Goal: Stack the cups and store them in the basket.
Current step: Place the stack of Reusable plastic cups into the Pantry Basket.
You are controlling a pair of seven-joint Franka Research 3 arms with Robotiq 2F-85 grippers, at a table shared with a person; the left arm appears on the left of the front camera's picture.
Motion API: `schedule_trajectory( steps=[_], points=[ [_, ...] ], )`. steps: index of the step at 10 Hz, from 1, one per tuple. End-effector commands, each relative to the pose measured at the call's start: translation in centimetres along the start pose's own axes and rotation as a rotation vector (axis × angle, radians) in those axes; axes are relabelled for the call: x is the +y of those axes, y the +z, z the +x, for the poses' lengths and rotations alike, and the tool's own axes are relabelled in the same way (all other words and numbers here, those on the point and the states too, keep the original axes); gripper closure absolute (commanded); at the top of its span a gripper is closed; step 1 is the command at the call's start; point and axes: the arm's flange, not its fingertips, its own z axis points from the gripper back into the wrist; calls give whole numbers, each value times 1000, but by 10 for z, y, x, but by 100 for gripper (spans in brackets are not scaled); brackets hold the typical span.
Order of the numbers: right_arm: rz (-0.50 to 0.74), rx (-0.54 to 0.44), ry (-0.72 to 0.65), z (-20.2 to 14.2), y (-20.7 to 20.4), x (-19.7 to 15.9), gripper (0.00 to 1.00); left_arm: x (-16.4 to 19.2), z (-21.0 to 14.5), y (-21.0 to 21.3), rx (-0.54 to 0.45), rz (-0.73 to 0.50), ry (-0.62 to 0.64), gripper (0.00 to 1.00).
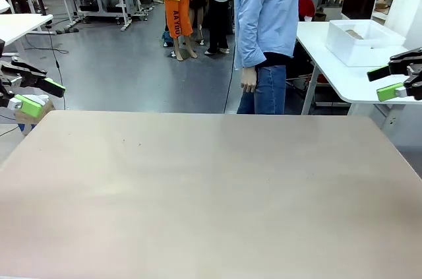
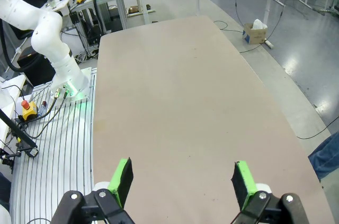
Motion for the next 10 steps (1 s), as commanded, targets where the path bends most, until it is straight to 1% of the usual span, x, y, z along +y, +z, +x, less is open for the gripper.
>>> schedule_trajectory(
  steps=[1,10],
  points=[
    [1,-23,17,-2,-1,3,0,0,2,0,-7,6,-4,0],
    [1,-23,17,-2,-1,3,0,0,2,0,-7,6,-4,0]
  ],
)
